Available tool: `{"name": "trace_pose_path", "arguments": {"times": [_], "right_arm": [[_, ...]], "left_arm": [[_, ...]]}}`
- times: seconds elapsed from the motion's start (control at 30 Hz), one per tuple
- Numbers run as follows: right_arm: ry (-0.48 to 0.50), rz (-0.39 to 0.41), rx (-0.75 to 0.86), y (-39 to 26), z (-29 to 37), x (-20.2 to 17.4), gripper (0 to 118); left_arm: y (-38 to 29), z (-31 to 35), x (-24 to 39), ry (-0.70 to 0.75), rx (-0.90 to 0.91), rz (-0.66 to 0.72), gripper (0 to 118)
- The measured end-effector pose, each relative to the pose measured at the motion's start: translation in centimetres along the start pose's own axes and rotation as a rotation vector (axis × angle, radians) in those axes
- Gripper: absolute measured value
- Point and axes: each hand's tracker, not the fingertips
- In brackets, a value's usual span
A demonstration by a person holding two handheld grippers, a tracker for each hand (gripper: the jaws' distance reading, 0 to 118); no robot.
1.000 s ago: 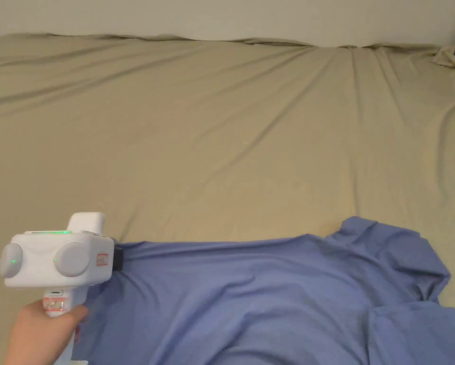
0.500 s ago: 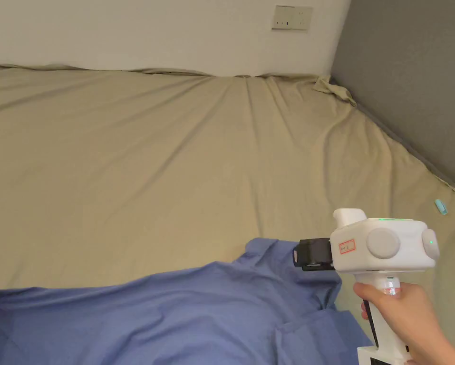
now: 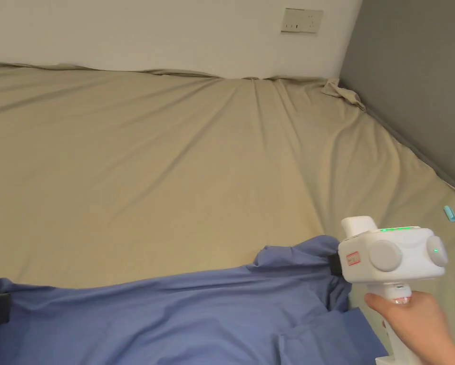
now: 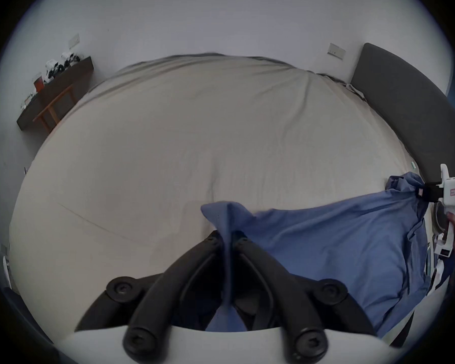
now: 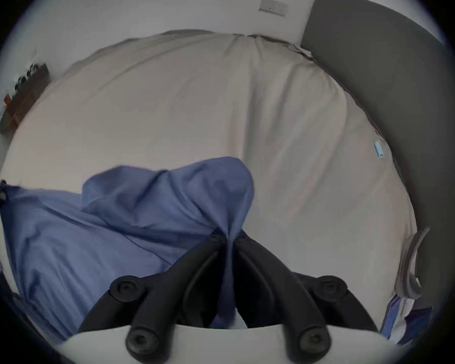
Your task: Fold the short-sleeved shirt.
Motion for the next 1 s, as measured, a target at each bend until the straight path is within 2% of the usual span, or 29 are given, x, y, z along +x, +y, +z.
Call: {"name": "trace_pose_path", "arguments": {"times": [0.17,0.27,0.33,0.5,0.6,0.77,0.87,1.0], "right_arm": [[0.014,-0.006,0.152,0.3,7.6,0.9,4],[0.061,-0.043,0.289,1.1,13.4,1.6,4],[0.065,-0.004,0.346,3.1,16.6,1.6,4],[0.105,-0.001,0.502,12.4,22.6,1.2,4],[0.038,0.049,0.592,19.8,25.3,0.2,4],[0.016,0.01,0.732,30.4,30.1,-0.8,4],[-0.031,0.02,0.797,33.8,31.7,-1.4,4],[-0.014,0.013,0.827,35.3,31.5,-2.3,4]], "left_arm": [[1.9,5.5,0.2,-0.041,0.136,0.012,4],[3.9,9.9,0.7,-0.053,0.244,-0.021,4],[6.5,12.6,0.6,-0.091,0.307,-0.016,4],[15.8,16.5,0.9,-0.047,0.407,-0.064,4],[22.3,18.6,1.0,-0.013,0.461,-0.084,4],[32.1,21.5,1.5,0.111,0.58,-0.108,4],[35.4,22.4,1.4,0.131,0.638,-0.084,4],[36.6,21.4,1.3,0.167,0.684,-0.032,4]]}}
